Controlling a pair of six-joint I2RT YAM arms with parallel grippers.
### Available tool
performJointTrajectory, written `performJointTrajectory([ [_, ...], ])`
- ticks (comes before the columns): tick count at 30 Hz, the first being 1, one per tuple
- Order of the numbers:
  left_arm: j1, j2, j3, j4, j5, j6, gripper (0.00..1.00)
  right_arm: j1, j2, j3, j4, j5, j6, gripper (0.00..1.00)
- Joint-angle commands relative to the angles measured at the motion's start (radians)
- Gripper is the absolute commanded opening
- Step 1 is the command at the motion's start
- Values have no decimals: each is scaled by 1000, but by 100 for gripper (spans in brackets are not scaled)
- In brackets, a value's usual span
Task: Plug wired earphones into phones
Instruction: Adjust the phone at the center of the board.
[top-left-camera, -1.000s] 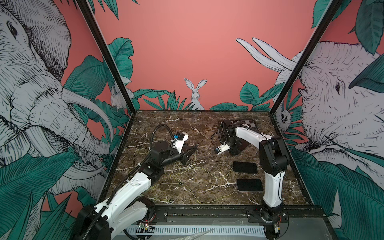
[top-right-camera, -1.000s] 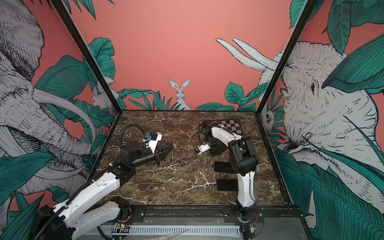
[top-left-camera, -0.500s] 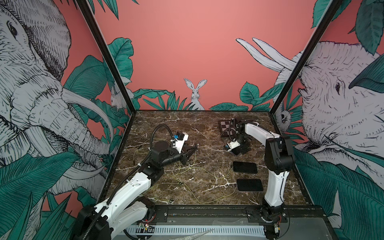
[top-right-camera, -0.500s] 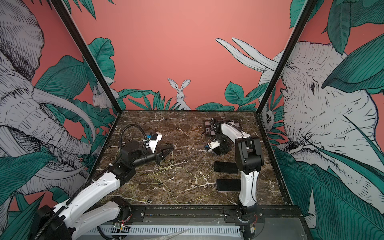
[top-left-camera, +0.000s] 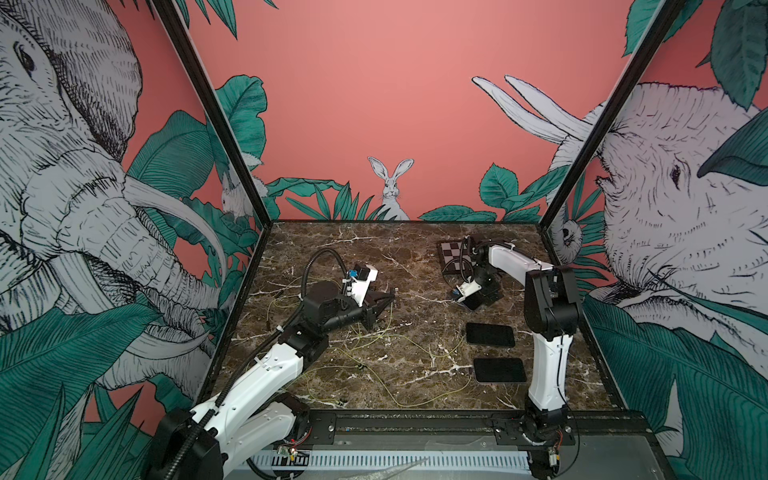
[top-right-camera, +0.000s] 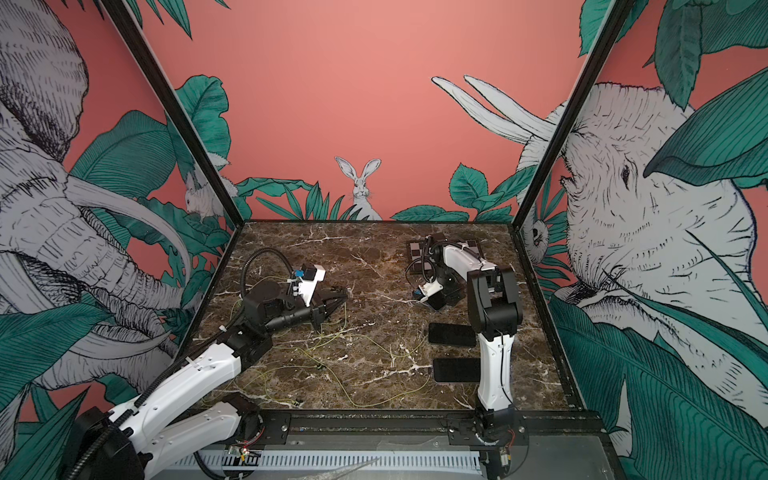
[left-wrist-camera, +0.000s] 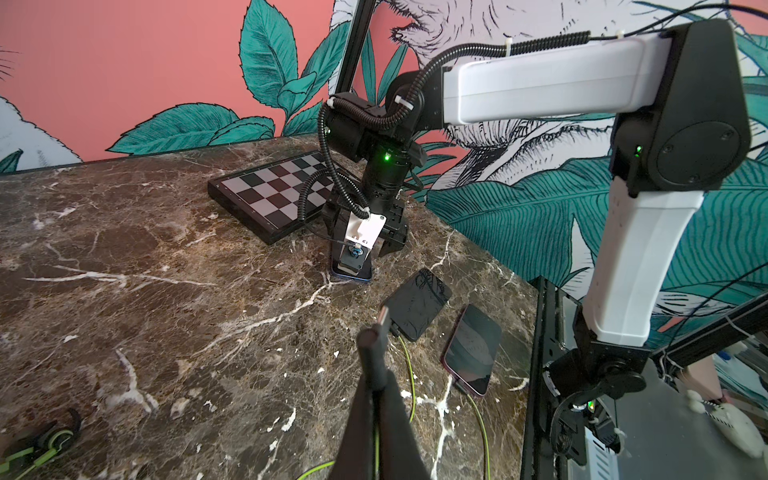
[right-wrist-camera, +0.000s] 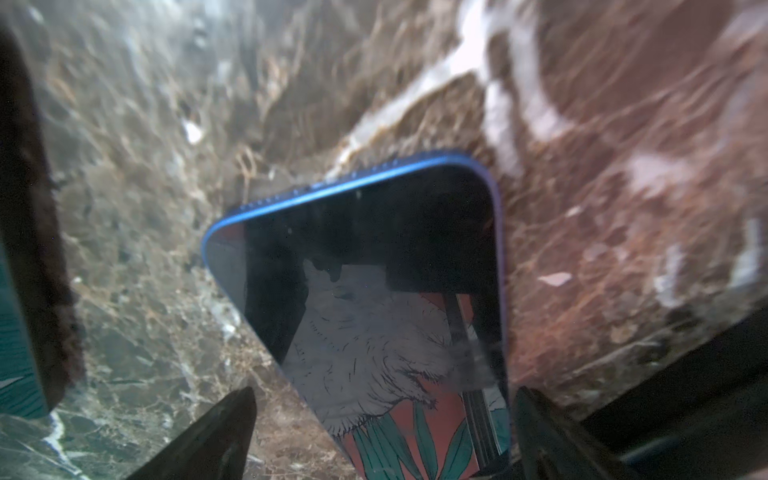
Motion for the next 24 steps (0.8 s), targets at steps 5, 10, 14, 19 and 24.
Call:
performJointTrajectory([
  [5,2,21,6,2,24,7,0,-9,27,7,33,20,-95,96],
  [10,3,31,10,2,30,3,0,-12,46,17,47,8,-110,94],
  [14,3,33,10,2,31,4,0,-17,61,15,53,9,-118,89],
  [19,2,43,12,-2,30,7,0,-19,60,-2,30,12,-116,77],
  [24,3,49,18,-9,32,6,0,-18,32,-13,-41,-30,-78,74],
])
